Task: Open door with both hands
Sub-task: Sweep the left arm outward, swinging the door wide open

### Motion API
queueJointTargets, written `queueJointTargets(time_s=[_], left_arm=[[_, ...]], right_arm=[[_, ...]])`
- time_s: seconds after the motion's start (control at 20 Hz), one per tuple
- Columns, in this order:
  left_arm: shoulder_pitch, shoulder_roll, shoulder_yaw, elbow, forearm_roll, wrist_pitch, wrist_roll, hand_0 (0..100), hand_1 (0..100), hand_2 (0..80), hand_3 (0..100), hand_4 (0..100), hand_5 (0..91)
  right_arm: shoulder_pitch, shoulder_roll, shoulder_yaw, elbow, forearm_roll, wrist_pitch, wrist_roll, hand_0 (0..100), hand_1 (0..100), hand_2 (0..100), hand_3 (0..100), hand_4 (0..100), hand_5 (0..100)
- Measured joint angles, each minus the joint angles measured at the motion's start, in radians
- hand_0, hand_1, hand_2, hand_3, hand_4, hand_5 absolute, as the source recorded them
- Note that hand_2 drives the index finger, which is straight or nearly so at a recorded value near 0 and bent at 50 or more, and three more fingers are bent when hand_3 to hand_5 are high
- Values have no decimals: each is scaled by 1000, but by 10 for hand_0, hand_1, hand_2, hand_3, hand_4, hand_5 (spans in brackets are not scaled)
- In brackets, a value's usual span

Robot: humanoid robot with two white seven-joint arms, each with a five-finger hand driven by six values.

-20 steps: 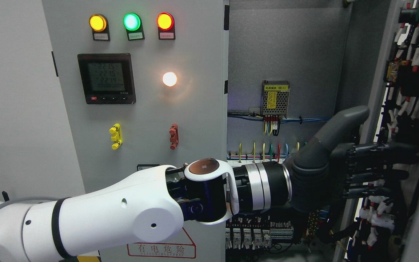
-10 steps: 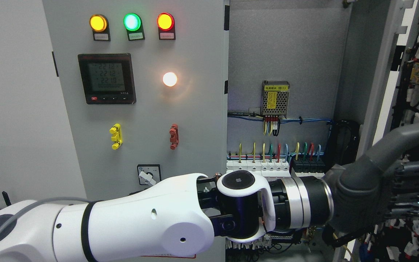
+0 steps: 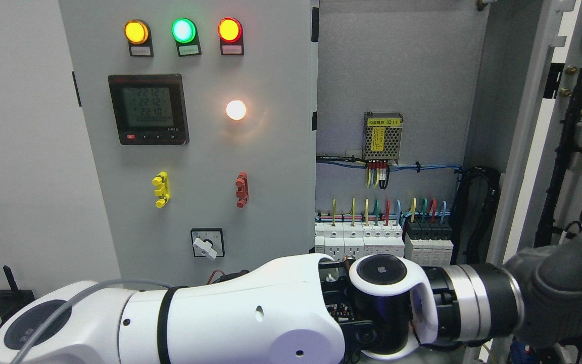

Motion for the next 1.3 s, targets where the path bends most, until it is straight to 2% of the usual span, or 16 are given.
queueJointTargets(time_s=[0.85, 1.05, 1.3], left_arm=[[4, -69, 0, 62, -7, -2, 13, 0, 0, 0, 0, 0, 0], [21, -34, 1, 66, -6, -4, -21, 0, 0, 0, 0, 0, 0], [57, 77, 1, 41, -6, -4, -82, 0, 0, 0, 0, 0, 0]], right_arm=[[0, 0, 0, 0, 0, 0, 0, 382, 0, 0, 0, 0, 0], [0, 0, 0, 0, 0, 0, 0, 382, 0, 0, 0, 0, 0], [0, 0, 0, 0, 0, 0, 0, 383, 0, 0, 0, 0, 0]])
